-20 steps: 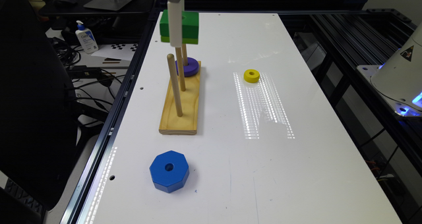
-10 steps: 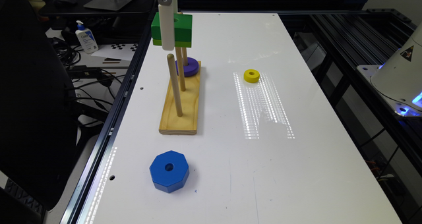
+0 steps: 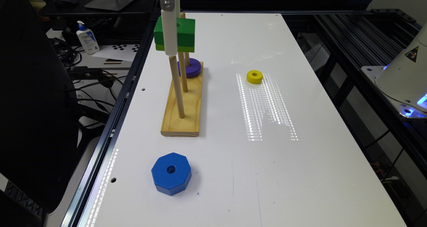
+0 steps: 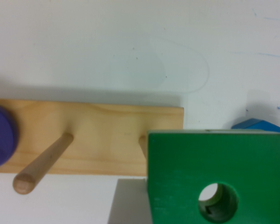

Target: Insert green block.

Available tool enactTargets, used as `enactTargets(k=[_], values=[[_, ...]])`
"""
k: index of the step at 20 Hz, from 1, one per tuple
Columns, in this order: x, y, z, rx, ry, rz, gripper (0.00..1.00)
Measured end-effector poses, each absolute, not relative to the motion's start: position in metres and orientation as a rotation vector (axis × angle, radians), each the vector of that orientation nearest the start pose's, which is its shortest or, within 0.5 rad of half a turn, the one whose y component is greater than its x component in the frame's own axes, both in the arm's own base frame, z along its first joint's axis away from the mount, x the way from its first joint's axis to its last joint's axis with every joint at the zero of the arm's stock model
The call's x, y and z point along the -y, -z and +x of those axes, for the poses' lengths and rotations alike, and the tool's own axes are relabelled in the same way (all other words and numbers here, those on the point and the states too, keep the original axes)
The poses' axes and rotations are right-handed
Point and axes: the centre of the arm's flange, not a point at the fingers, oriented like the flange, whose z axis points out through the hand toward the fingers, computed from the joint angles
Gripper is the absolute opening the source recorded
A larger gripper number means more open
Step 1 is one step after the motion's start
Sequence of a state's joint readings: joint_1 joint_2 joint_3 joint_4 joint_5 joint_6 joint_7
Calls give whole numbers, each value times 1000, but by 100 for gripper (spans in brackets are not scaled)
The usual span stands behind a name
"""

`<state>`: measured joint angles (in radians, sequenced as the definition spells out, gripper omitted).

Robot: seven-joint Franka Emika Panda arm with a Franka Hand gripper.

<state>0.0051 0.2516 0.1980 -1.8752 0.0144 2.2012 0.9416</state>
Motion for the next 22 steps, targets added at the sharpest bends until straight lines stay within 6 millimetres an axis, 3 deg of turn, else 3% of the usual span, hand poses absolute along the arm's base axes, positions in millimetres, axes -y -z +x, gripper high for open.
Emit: enactTargets(k=[9, 22], values=[[-120, -370, 616, -1124, 30, -2838, 0], [-121, -362, 618, -1125, 16, -2842, 0]])
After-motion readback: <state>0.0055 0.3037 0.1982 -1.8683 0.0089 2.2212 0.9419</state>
